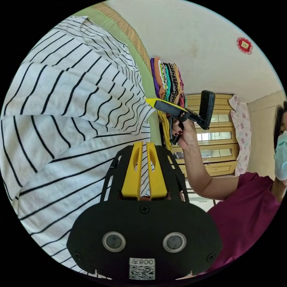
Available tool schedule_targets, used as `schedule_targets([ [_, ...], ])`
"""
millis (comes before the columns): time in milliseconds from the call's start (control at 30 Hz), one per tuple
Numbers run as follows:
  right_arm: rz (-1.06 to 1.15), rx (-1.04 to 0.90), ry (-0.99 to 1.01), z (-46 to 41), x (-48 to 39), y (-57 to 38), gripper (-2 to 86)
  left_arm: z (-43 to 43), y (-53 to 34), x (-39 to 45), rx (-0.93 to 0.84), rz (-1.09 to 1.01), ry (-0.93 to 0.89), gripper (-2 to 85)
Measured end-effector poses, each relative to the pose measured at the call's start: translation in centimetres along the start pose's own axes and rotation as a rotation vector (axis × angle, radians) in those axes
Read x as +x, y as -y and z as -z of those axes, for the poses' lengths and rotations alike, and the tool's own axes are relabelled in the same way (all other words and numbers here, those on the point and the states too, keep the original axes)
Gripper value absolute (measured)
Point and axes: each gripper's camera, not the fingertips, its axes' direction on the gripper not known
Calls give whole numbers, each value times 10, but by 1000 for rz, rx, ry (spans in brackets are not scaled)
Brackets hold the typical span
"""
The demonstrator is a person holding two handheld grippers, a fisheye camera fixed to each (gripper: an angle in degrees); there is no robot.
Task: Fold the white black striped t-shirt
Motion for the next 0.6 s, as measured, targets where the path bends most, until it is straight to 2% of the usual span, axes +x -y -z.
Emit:
schedule_targets([
  [67,-61,-24,9,-10,14,0,35,-1,8,8,-14,-38,11,31],
  [267,-55,170,132,30,-3,-56,42,20,49,32,-3,-187,151,40],
  [367,-36,119,103,7,-24,-68,34,23,78,37,6,-233,206,39],
  [433,-25,53,173,-21,-32,-72,20,19,91,36,-16,-248,271,38],
  [533,-4,34,125,-38,-45,-87,6,1,100,25,-133,-242,368,34],
  [600,13,40,119,-37,-51,-96,4,-1,101,21,-162,-231,351,30],
])
